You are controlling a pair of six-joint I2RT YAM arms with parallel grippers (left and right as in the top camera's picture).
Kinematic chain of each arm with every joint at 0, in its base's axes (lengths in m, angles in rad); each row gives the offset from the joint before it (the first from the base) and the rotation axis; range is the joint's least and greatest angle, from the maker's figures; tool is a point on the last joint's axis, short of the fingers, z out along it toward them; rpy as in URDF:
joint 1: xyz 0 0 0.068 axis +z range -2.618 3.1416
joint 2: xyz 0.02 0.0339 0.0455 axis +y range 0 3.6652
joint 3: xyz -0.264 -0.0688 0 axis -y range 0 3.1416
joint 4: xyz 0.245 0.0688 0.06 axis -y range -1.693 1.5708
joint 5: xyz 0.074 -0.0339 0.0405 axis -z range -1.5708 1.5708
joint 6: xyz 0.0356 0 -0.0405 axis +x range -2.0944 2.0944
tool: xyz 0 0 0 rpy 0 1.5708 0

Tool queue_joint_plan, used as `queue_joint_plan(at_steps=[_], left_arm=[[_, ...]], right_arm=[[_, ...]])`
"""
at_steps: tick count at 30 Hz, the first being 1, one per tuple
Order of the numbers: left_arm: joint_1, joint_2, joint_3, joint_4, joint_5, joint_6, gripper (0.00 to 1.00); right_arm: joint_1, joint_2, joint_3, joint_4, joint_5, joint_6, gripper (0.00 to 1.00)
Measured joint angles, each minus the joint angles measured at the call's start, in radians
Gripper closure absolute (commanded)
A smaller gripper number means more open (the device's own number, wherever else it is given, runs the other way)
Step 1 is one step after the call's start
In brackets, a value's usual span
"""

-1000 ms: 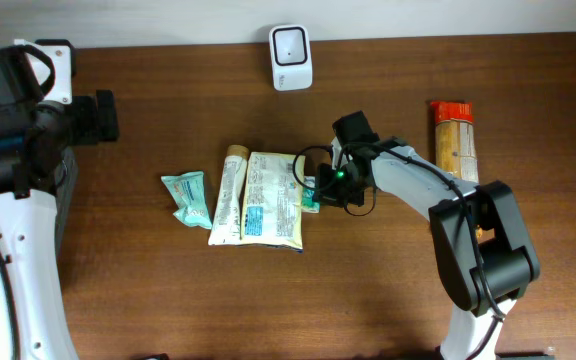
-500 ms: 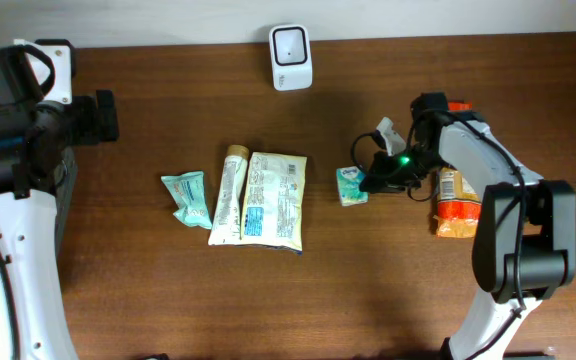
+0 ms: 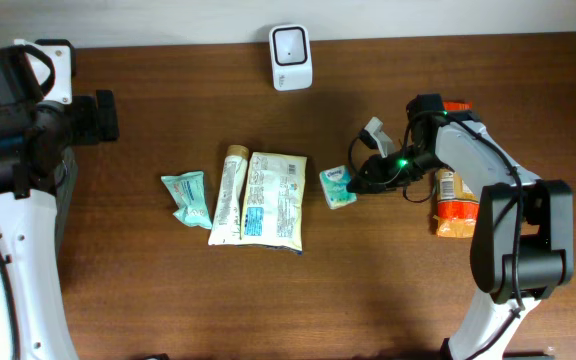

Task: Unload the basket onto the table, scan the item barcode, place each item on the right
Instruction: 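Grasp the small green Kleenex tissue pack with the right gripper, then lift and rotate the Kleenex pack in the right gripper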

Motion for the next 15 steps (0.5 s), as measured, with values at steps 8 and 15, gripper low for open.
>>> queue_joint_plan(at_steps=[8, 15], left_arm=[[0.000, 0.000, 0.000, -0.006, 0.000, 0.000, 0.01], [0.000, 0.000, 0.000, -0.006, 0.000, 0.000, 0.01]], right_arm=[[0.181, 0.001, 0.280, -0.260, 0.716, 0.339, 0.96], [0.430, 0.019, 0.334, -0.335, 1.247, 0.607, 0.62]])
